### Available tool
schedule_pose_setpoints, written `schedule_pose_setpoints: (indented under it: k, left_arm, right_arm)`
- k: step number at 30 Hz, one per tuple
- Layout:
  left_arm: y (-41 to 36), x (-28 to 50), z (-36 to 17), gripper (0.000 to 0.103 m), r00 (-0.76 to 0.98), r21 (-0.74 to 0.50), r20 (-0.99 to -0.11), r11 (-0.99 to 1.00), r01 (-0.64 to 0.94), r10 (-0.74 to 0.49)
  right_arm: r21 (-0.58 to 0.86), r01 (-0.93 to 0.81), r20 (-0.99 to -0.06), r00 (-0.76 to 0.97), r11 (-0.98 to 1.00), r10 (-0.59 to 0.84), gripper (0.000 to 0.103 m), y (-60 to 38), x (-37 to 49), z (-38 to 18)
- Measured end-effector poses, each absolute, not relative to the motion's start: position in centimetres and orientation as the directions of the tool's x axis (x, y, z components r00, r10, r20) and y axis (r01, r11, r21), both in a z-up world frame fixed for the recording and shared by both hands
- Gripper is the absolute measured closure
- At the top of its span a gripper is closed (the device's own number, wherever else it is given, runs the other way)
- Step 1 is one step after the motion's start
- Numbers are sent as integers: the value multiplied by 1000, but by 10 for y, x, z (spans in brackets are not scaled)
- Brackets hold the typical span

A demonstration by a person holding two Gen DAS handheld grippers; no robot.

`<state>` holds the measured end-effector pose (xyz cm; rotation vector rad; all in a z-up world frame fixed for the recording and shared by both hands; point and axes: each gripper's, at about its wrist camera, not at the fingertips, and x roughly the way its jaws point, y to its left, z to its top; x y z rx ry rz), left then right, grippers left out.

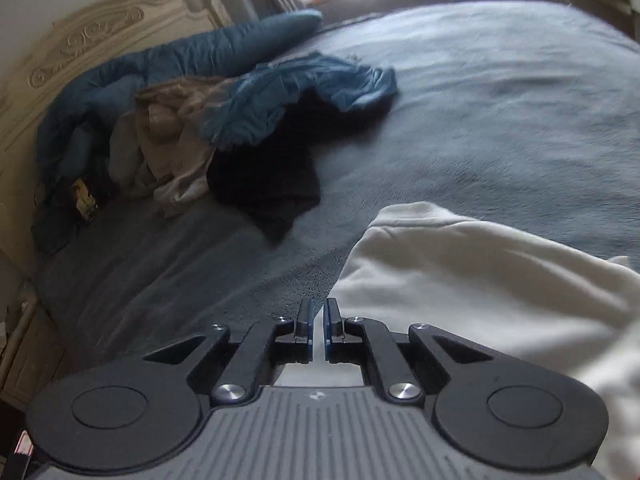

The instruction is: Fold clothes

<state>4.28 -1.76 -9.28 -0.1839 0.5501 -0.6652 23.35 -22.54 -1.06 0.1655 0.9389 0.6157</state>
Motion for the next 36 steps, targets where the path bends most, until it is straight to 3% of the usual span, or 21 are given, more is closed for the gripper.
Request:
schedule_pose_setpoints:
  k: [2,6,9,11,20,26,31,33,34,36]
  left_arm:
    - [-17,43,-94,50,652,-334,-420,776,536,-631]
    - [-16,44,-94,50,649,-338,-417,771,539,-636]
    - [-15,45,-94,50,645,-343,-414,767,543,-642]
    - [-15,45,-94,50,643,-346,-415,765,543,-643]
    - [-9,23,-68,50,705,-257,-381,800,542,-599]
    - [-31,22,-31,50,701,-196,-330,772,604,-632]
    - [-84,42,-40,50,657,-110,-454,770,629,-602]
    - [-102,50,-53,50,639,-73,-542,789,611,-545]
    - [-106,50,-52,50,642,-52,-556,793,607,-528]
    - [-113,48,-51,50,646,-10,-584,800,600,-492]
  right_arm:
    - [359,-331,-738,472,873,483,103,-223,268,-31]
    - [377,-163,-715,575,912,399,99,-241,298,-35]
    - [283,-223,-682,637,933,359,97,-245,281,-9]
    - [313,-211,-664,649,926,372,97,-262,269,6]
    - [290,-244,-539,757,925,369,97,-358,117,79]
    - [198,-232,-516,802,952,302,97,-367,35,50]
    - [226,-226,-560,766,948,316,97,-360,10,-4]
    - [181,-162,-625,742,970,240,97,-358,15,-36]
    - [152,-155,-625,750,976,217,103,-359,15,-50]
    - [130,-145,-618,762,981,195,103,-360,13,-62]
